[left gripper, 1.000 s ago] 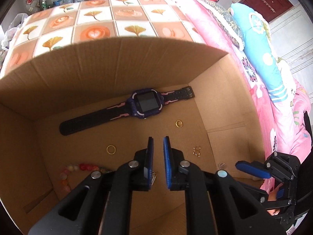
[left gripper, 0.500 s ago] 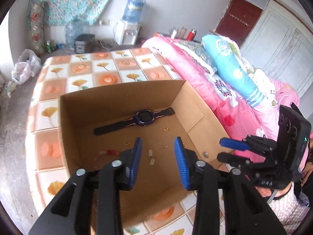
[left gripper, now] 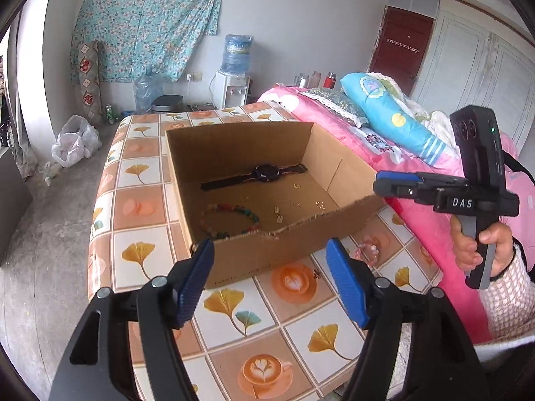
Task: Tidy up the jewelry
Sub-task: 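Withdraw both tools from the box back to the table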
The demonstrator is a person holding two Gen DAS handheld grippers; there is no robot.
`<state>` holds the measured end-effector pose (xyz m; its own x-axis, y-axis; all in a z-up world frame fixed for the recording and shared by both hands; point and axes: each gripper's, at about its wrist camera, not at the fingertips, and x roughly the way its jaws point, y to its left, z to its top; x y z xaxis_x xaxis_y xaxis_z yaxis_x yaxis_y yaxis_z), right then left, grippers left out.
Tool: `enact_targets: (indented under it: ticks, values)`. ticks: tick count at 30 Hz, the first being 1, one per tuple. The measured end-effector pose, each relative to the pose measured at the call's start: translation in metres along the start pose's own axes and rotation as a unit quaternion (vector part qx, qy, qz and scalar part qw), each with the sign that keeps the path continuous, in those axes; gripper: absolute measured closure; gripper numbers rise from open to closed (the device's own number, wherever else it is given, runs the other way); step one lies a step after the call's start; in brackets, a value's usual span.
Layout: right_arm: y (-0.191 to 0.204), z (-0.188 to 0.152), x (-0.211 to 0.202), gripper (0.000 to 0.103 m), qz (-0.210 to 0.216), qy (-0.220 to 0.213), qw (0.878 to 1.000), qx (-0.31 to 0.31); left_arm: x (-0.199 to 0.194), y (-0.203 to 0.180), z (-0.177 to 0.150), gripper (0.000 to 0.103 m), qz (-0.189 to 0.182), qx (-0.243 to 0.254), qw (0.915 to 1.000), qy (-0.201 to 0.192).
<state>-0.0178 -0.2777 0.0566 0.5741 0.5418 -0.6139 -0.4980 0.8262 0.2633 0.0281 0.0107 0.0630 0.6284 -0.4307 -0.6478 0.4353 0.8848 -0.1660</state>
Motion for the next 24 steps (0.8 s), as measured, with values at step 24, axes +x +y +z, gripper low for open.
enact_targets:
  ticks: [24]
  values:
    - [0.007,-0.094,0.033,0.059,-0.007,0.072,0.996,0.046,0.108,-0.035,-0.098,0.024,0.155,0.051,0.9798,0.115]
